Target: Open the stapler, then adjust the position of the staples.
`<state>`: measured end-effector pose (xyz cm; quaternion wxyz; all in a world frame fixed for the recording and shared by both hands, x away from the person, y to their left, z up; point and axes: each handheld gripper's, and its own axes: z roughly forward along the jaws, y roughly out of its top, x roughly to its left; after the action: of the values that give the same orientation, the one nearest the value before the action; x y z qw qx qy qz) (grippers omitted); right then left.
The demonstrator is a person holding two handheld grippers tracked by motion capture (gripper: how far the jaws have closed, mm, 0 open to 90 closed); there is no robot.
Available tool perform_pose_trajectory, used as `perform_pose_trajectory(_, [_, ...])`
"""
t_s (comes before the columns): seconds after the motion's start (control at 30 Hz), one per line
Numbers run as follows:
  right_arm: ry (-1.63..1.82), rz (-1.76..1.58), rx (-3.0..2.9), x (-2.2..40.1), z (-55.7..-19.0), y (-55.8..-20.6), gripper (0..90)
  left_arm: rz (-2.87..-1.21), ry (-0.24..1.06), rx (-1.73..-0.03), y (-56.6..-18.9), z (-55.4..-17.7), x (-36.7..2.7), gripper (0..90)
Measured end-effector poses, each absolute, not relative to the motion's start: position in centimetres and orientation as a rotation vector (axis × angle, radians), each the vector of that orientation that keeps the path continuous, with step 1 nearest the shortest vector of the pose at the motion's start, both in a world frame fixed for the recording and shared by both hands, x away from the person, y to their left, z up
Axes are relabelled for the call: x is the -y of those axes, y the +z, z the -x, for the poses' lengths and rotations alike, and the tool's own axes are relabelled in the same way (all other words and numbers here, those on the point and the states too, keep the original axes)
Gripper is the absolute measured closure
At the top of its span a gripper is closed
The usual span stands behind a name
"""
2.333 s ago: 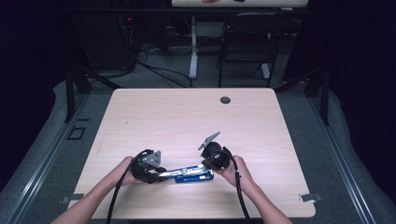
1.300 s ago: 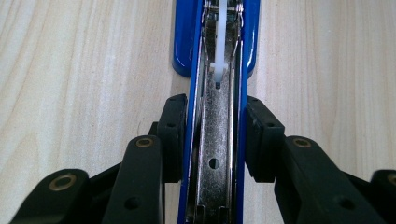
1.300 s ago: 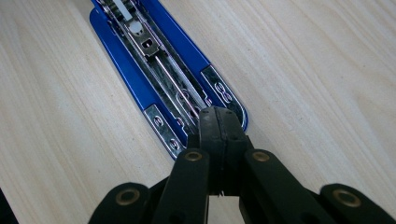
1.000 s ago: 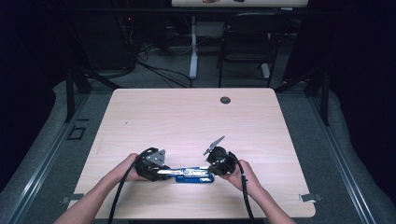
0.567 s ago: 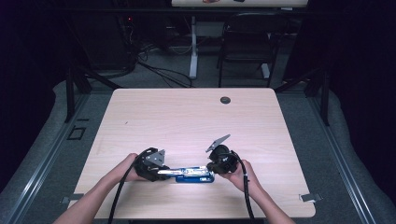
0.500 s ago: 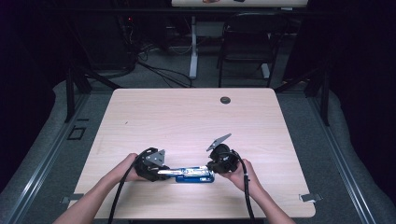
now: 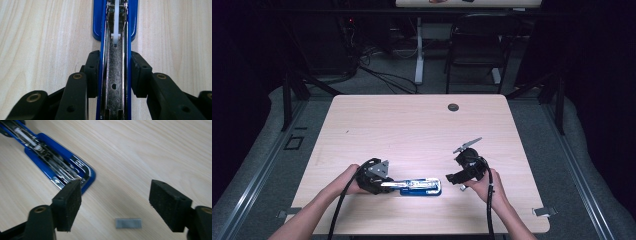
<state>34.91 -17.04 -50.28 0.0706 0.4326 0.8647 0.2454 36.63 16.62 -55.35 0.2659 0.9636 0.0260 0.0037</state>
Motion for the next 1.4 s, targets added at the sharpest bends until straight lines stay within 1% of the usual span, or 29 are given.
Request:
perform_pose_trajectory(0.1, [0.700, -1.344, -2.580, 17.8, -34.8, -50.7, 13.6, -2.601, 0.008, -0.073, -55.4, -36.6, -16.6, 64.5])
perform_pose_trajectory(0.27, [0.604, -1.411, -2.573, 19.1, -34.5, -51.8, 14.3, -2.609, 0.014, -0.078, -55.3, -36.6, -16.6, 64.4])
perform_pose_trajectory(0.43, [0.581, -1.469, -2.536, 19.3, -34.6, -52.6, 15.2, -2.600, 0.007, -0.080, -55.4, -36.6, -16.6, 64.3])
perform_pose_trajectory(0.5, [0.523, -1.449, -2.556, 19.4, -34.9, -52.7, 15.7, -2.600, 0.008, -0.082, -55.4, -36.6, -16.6, 64.3])
perform_pose_trajectory(0.73, [0.498, -1.448, -2.582, 19.4, -35.3, -53.5, 20.1, -2.600, 0.006, -0.088, -55.4, -36.6, -16.6, 64.2])
perform_pose_trajectory(0.8, [0.537, -1.475, -2.532, 19.3, -35.3, -53.8, 21.0, -2.599, 0.015, -0.090, -55.5, -36.6, -16.6, 64.2])
perform_pose_trajectory(0.83, [0.485, -1.451, -2.561, 19.5, -35.5, -53.7, 21.7, -2.598, 0.012, -0.091, -55.5, -36.6, -16.6, 64.3])
perform_pose_trajectory(1.03, [0.458, -1.449, -2.540, 18.9, -35.8, -54.3, 24.6, -2.597, -0.003, -0.086, -55.5, -36.7, -16.6, 64.3])
perform_pose_trajectory(1.13, [0.456, -1.452, -2.521, 18.4, -35.9, -54.8, 27.2, -2.596, -0.011, -0.084, -55.5, -36.7, -16.6, 64.3])
perform_pose_trajectory(1.2, [0.371, -1.417, -2.565, 18.3, -36.1, -54.7, 29.4, -2.596, -0.004, -0.084, -55.5, -36.7, -16.6, 64.3])
perform_pose_trajectory(1.4, [0.380, -1.410, -2.540, 17.9, -35.6, -54.9, 34.3, -2.596, -0.006, -0.084, -55.5, -36.7, -16.6, 64.3])
